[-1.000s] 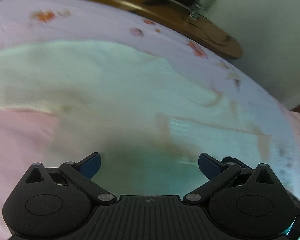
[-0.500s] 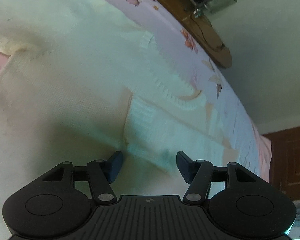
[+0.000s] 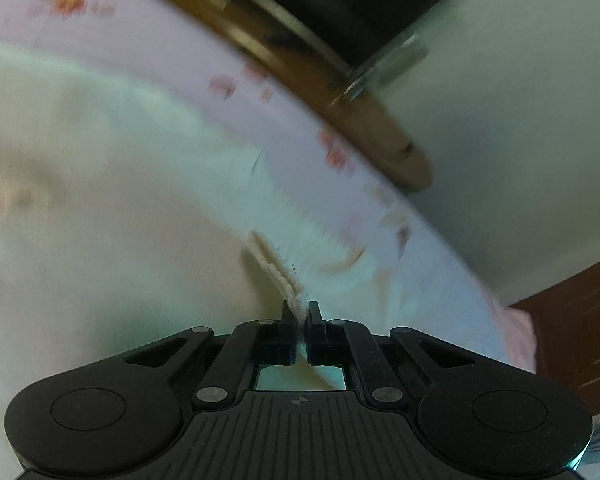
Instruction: Fold small clothes
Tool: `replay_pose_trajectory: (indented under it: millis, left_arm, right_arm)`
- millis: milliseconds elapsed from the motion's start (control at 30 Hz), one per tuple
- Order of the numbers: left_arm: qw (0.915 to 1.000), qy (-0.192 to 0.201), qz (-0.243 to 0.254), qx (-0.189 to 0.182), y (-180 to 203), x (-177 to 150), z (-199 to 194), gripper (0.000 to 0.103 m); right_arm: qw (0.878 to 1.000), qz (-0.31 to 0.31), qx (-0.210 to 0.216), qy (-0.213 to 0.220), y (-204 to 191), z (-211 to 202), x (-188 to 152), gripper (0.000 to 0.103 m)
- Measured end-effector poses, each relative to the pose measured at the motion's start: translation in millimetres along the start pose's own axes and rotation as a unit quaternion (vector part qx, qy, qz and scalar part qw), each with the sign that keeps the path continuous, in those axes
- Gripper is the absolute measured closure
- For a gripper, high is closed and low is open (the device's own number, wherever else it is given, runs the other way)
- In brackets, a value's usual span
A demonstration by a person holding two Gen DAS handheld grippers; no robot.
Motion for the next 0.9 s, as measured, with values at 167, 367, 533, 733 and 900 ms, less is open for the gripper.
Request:
replay_pose_trajectory:
  millis: [167,367,533,733,900]
  left_arm:
    - [0.9991,0.039,0.017,-0.006,4,35,-28,0.099]
    - [0.9973,0.071,0.002,0.019,-27,60,-46,0.099]
    - [0.9951,0.084,-0.033,0.039,-65,60,-47,0.099]
    - [0.9921,0.089,-0.054,0.07,-103,60,-41,0.099]
    - [0.9917,0.066,-0.052,0.097,-125,42,-28,0.099]
  right_arm:
    - [1.0,-0.003,-0.006,-0.008,-2,11,1,0.045]
    - [1.0,-0.016,-0.013,0.004,-13,21,9,0.052]
    - [1.0,-0.024,-0.001,0.002,-21,28,15,0.066]
    - [0.999,-0.031,0.002,0.015,-24,25,18,0.092]
    - [1.0,-0.022,-0.019,0.007,-14,29,9,0.095]
Point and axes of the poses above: each gripper's, at about its wrist camera, not at the fingertips, and z roughly the way its jaws point, y to its right, x to its top, the point moved 8 cm from there along z, roughly the way its jaws point, and after that the axes turned 5 degrees about -y, right-handed, at the moved point
